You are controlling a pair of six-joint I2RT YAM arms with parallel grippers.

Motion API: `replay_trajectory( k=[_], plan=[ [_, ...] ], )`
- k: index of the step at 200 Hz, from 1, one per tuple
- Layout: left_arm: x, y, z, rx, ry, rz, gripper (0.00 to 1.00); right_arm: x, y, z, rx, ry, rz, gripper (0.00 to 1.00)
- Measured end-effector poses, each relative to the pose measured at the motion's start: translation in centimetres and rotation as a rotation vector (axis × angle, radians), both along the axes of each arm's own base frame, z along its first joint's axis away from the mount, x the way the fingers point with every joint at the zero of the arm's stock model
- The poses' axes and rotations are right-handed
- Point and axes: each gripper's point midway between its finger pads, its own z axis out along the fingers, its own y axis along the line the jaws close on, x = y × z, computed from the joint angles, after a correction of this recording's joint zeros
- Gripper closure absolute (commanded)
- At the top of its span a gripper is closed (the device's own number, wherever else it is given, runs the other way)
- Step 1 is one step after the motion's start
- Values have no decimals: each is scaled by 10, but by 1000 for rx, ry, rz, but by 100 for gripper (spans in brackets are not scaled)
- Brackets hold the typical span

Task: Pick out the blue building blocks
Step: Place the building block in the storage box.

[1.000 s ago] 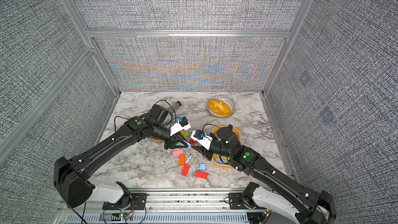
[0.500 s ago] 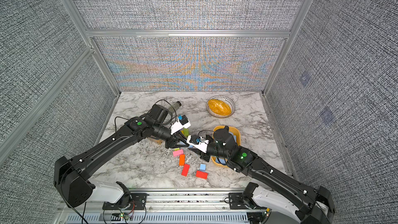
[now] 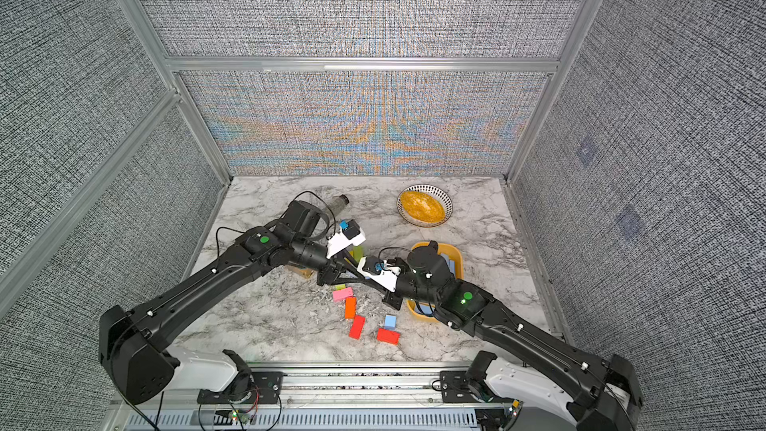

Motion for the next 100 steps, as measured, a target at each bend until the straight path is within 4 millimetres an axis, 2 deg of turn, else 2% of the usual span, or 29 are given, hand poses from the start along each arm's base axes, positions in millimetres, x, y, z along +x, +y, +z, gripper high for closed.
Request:
replay_trajectory(
  k=[23, 34, 49, 75, 100],
  plan=[
    [1, 1, 3, -7, 7, 13, 33, 1, -4, 4, 3, -12, -21, 100],
    [3, 4, 2, -5, 18, 32, 23, 4, -9, 4, 7, -9, -51, 100],
    [8, 8, -2, 2, 39, 69, 10, 6, -17, -7, 6, 18, -96, 100],
    [20, 20, -18, 23, 105, 164, 6, 16, -35, -36, 16, 125, -216, 100],
    [31, 30, -27, 42, 128, 250, 6, 39, -64, -52, 136, 284, -431, 100]
  ],
)
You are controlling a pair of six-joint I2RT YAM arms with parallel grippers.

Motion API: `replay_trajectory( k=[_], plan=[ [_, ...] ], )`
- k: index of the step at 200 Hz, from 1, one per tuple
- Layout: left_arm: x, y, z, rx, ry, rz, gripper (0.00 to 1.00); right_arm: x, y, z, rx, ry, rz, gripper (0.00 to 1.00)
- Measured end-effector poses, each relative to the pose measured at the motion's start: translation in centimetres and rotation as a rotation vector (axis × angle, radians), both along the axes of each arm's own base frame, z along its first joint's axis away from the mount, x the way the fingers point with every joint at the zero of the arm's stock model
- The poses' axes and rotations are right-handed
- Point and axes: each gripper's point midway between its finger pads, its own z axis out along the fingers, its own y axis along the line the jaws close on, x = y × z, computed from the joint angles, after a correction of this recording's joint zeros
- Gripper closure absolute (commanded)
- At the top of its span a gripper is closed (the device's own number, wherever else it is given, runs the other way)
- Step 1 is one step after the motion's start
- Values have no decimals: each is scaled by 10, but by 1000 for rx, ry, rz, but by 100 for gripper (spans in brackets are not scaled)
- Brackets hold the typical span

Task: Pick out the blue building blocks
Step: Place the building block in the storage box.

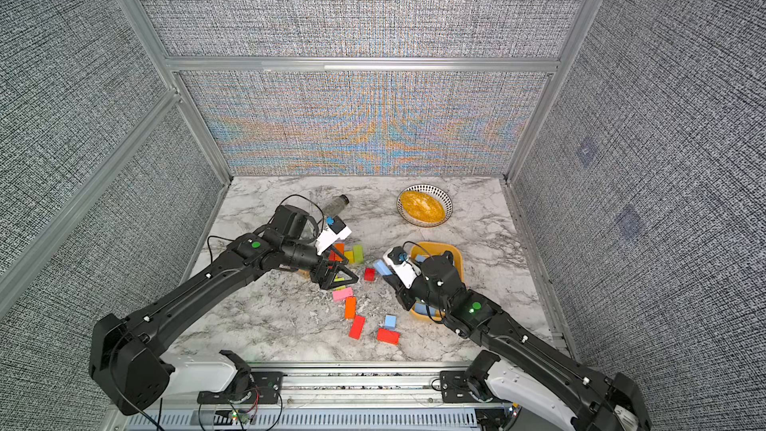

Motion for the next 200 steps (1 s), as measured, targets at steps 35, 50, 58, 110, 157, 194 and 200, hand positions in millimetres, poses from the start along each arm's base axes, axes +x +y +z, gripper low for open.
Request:
replay_trajectory(
  k=[35, 50, 58, 110, 157, 194, 200],
  plan=[
    [8, 7, -2, 11, -11, 59, 6, 22, -45, -16, 202, 177, -285, 100],
    [9, 9, -4, 16, -13, 72, 6, 29, -62, -22, 278, 249, -384, 100],
    [9, 10, -5, 17, -10, 75, 6, 33, -71, -26, 308, 282, -435, 100],
    [9, 10, -4, 1, -18, 88, 6, 41, -101, -63, 347, 500, -643, 100],
    [7, 13, -5, 0, -20, 93, 6, 52, -103, -77, 293, 594, -692, 92],
    [8, 15, -6, 1, -19, 98, 6, 55, -109, -81, 221, 633, -732, 64],
    [9, 15, -6, 2, -20, 101, 6, 55, -110, -81, 208, 637, -732, 62]
  ],
)
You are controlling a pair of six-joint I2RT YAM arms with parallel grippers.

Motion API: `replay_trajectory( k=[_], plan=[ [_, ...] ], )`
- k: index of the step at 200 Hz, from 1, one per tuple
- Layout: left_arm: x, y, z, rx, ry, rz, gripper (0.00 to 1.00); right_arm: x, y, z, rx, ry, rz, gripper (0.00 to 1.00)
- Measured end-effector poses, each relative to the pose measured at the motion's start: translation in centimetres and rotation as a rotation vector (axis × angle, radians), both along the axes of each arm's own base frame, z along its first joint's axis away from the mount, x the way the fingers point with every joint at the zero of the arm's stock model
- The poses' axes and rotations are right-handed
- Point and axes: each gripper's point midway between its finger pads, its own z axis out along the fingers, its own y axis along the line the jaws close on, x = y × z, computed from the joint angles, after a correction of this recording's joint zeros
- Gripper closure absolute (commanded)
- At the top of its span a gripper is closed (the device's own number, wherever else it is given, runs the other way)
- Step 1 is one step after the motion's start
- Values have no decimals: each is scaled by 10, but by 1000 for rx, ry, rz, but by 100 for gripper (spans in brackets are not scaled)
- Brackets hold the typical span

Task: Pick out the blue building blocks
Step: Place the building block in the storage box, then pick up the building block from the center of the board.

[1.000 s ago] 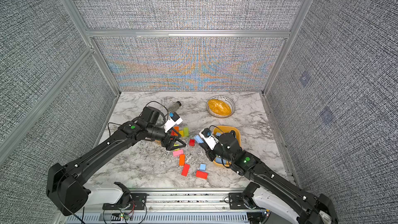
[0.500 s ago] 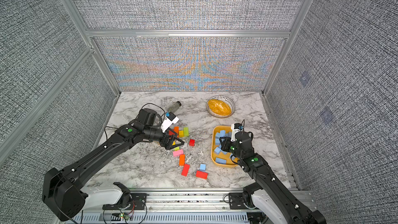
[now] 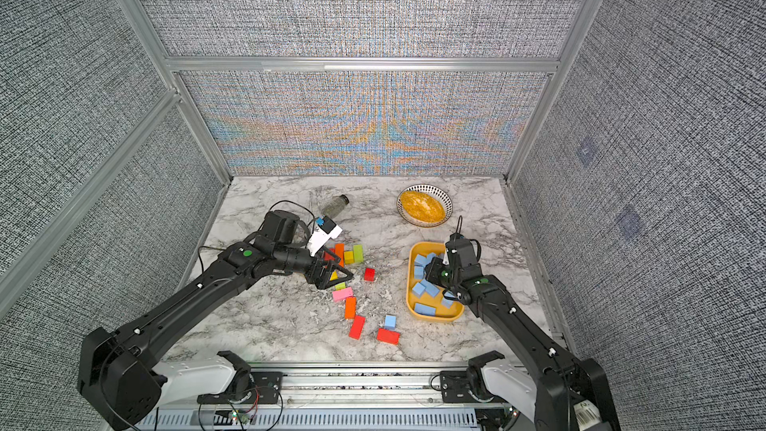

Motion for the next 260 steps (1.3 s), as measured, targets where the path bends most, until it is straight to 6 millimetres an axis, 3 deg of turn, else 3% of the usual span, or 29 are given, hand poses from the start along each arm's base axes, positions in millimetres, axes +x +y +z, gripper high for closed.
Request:
replay_trajectory(
  k=[61, 96, 127, 181, 210, 260],
  plan=[
    [7, 7, -6, 21, -8, 40, 5, 0, -1, 31, -86, 16, 23, 56],
    [18, 19, -14, 54, -12, 101, 4, -13, 31, 47, -114, 42, 117, 56],
    [31, 36, -23, 94, -19, 187, 0, -49, 74, 28, -115, 170, 200, 54],
    [41, 63, -42, 159, -17, 289, 0, -113, 132, -5, -106, 368, 212, 53],
    [44, 66, -43, 160, -18, 303, 0, -124, 145, -28, -139, 455, 164, 52],
    [46, 69, -38, 151, -30, 314, 0, -121, 137, -50, -210, 515, 77, 45]
  ],
)
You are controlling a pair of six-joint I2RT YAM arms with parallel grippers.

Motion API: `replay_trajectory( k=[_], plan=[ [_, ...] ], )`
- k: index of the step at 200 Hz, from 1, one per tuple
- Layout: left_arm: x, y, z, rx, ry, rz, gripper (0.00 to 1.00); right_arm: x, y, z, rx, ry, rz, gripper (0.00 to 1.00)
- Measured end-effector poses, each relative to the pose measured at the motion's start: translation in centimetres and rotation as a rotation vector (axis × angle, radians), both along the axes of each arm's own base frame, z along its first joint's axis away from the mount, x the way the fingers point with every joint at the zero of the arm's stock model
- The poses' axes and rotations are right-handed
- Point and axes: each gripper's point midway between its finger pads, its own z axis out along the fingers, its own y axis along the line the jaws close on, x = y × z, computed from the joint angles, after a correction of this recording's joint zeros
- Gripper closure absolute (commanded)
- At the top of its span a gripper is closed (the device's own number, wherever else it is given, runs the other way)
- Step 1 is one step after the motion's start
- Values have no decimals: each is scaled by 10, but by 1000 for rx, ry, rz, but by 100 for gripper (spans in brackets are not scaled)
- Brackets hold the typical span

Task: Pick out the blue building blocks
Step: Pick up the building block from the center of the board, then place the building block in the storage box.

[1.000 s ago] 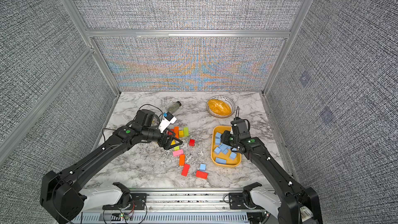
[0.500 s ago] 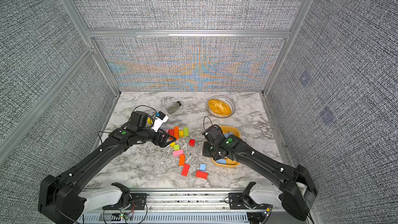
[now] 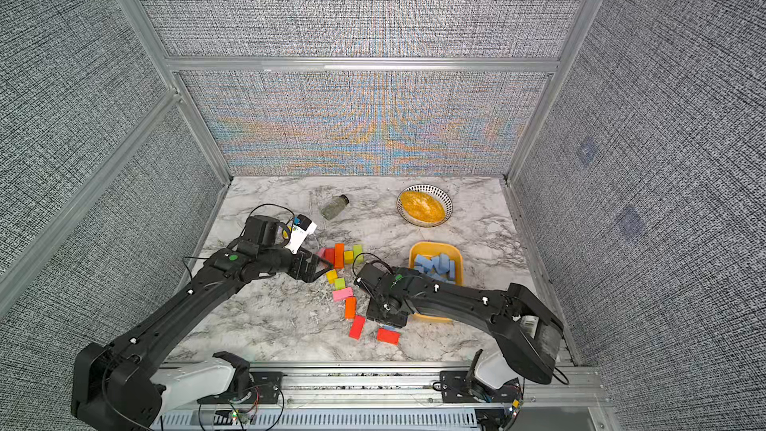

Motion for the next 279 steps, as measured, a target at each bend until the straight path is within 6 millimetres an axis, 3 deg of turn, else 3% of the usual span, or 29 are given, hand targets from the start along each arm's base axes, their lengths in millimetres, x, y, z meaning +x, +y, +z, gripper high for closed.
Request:
replay_trajectory(
  k=[40, 91, 113, 140, 168, 205, 231, 255, 279],
  plan=[
    [0, 2, 0, -2, -2, 6, 0, -1, -16, -17, -39, 26, -27, 45],
    [0, 2, 0, -4, -2, 5, 1, 3, -22, -26, -44, 31, -20, 47],
    [0, 2, 0, -4, -1, 5, 1, 3, -19, -30, -36, 39, -2, 55],
    [1, 3, 0, -4, 0, 7, 1, 4, -17, -34, -39, 48, 17, 75],
    [1, 3, -1, -4, 1, 9, 1, 11, -7, -23, -21, 36, 38, 84],
    [2, 3, -2, -3, 5, 10, 1, 46, -1, 28, 20, -82, 31, 86],
    [2, 4, -2, -2, 2, 11, 0, 78, -28, 58, 18, -162, -23, 86],
    [2, 4, -1, -6, -5, 11, 0, 105, -85, 67, -31, -205, -120, 84],
    [1, 4, -2, -11, -7, 9, 0, 115, -138, 64, -84, -211, -197, 83]
  ],
)
